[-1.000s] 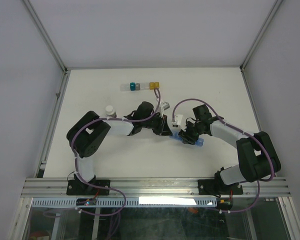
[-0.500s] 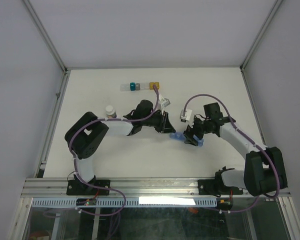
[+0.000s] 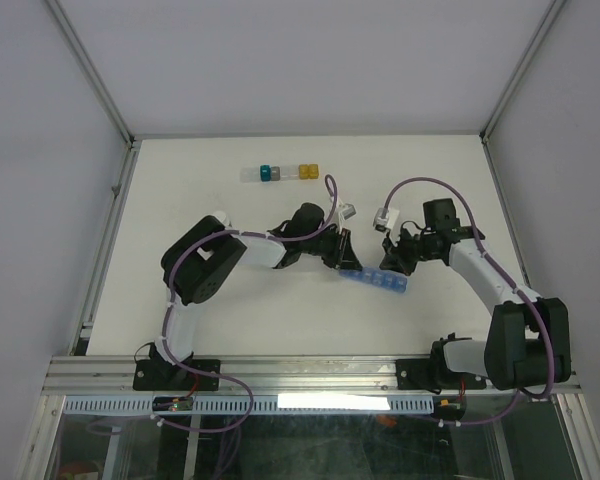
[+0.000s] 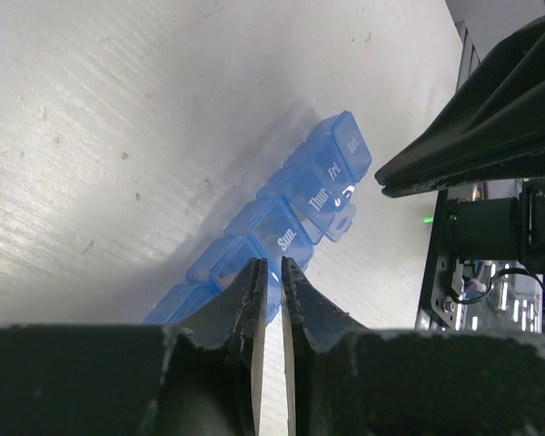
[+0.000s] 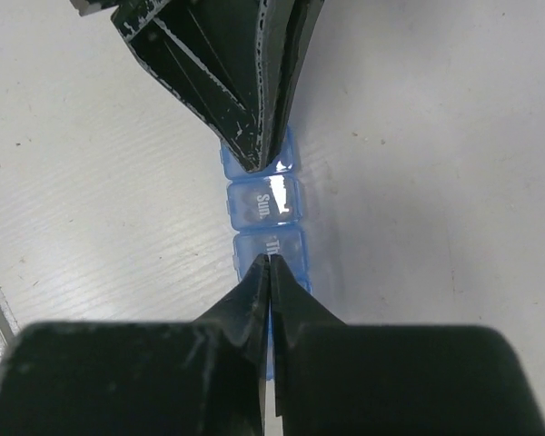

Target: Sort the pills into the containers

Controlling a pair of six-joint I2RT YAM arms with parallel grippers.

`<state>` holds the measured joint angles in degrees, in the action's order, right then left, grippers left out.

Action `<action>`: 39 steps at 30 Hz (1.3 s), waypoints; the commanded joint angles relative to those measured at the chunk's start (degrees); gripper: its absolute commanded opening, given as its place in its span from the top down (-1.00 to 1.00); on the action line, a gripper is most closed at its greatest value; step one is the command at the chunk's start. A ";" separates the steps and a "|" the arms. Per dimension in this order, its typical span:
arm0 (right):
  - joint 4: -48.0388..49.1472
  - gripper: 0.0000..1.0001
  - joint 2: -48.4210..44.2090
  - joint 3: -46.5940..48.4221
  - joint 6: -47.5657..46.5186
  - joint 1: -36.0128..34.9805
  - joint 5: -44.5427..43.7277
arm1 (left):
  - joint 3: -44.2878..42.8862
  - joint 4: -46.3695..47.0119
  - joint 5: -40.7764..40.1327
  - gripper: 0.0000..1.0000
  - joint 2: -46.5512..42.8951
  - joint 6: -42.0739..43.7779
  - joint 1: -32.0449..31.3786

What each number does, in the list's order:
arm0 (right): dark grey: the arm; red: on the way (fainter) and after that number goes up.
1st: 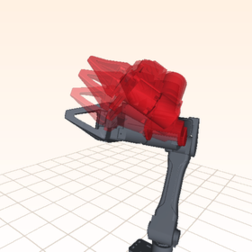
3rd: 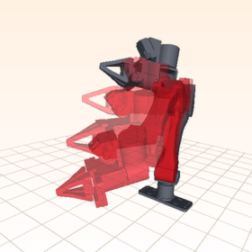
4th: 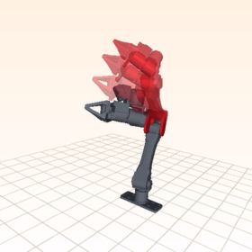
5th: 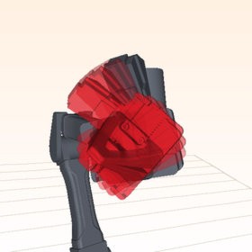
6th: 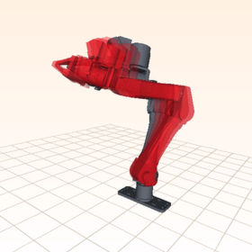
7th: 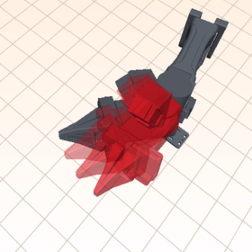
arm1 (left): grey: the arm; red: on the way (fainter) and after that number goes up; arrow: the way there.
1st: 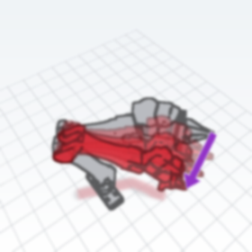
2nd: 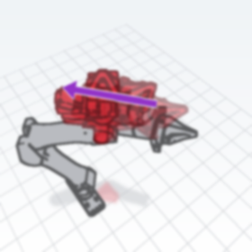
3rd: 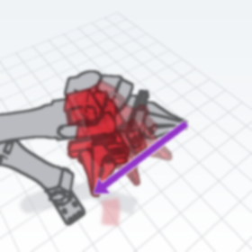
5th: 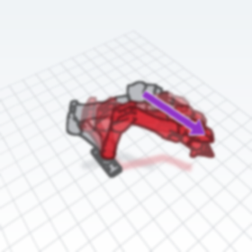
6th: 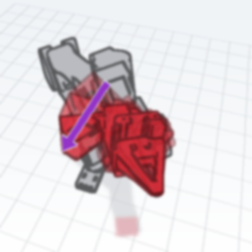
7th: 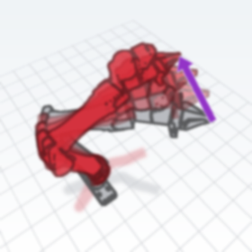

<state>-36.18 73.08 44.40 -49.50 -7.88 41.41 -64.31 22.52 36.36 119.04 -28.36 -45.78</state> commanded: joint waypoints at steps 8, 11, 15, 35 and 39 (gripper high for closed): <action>-2.82 1.00 3.44 1.78 -0.89 -1.66 0.02 | -2.92 -1.32 -0.48 0.78 1.36 0.09 -0.32; -2.74 1.00 6.80 1.23 -1.37 -3.30 -5.05 | -3.18 -1.88 -0.55 0.79 1.63 0.40 -0.35; -3.28 1.00 13.16 2.74 0.28 -4.57 -11.41 | -3.19 -2.04 -0.53 0.79 1.68 0.56 -0.29; 7.49 0.56 -0.81 0.20 7.55 -3.61 1.15 | -3.47 -2.55 -0.71 0.71 -1.71 0.52 0.09; 9.89 0.69 2.90 1.88 10.44 -7.10 -3.78 | -1.71 -2.62 -2.07 0.74 -3.55 0.57 0.18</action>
<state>-32.38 73.65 44.97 -43.46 -12.36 41.08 -66.61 20.49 36.12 119.85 -28.16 -45.69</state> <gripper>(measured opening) 0.195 0.137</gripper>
